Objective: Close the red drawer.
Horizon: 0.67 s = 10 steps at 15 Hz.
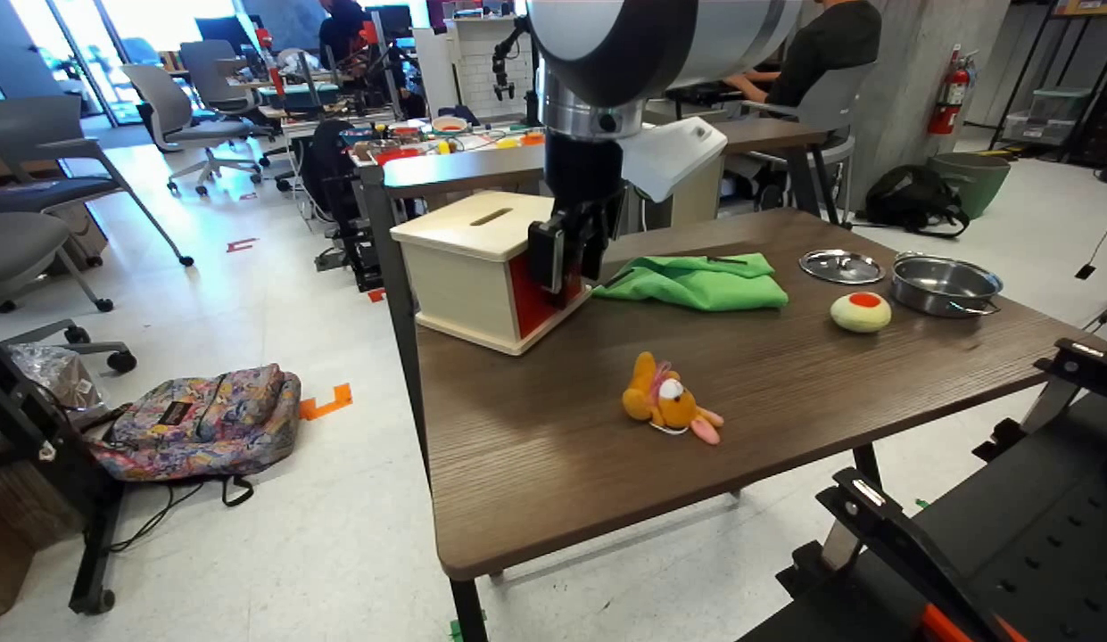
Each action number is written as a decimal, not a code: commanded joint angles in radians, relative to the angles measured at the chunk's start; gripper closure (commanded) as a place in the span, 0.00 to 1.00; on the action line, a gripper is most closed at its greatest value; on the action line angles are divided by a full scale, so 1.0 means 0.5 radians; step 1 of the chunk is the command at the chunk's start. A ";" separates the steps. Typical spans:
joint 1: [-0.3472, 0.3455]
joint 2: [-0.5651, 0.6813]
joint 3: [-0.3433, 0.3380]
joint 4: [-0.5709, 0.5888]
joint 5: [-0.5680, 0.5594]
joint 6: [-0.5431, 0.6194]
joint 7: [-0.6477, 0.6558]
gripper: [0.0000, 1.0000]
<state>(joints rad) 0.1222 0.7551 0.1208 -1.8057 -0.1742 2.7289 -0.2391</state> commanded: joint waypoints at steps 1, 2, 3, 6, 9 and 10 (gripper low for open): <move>-0.024 -0.111 -0.026 -0.055 -0.023 -0.002 -0.011 0.00; -0.023 -0.136 -0.036 -0.084 -0.029 -0.007 -0.007 0.00; -0.026 -0.172 -0.042 -0.119 -0.033 -0.022 -0.011 0.00; -0.021 -0.315 -0.061 -0.280 -0.068 -0.034 -0.025 0.00; -0.024 -0.560 -0.092 -0.547 -0.144 0.013 -0.056 0.00; -0.029 -0.644 -0.108 -0.636 -0.182 0.043 -0.070 0.00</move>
<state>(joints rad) 0.1176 0.5905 0.0858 -1.9614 -0.2144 2.7294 -0.2488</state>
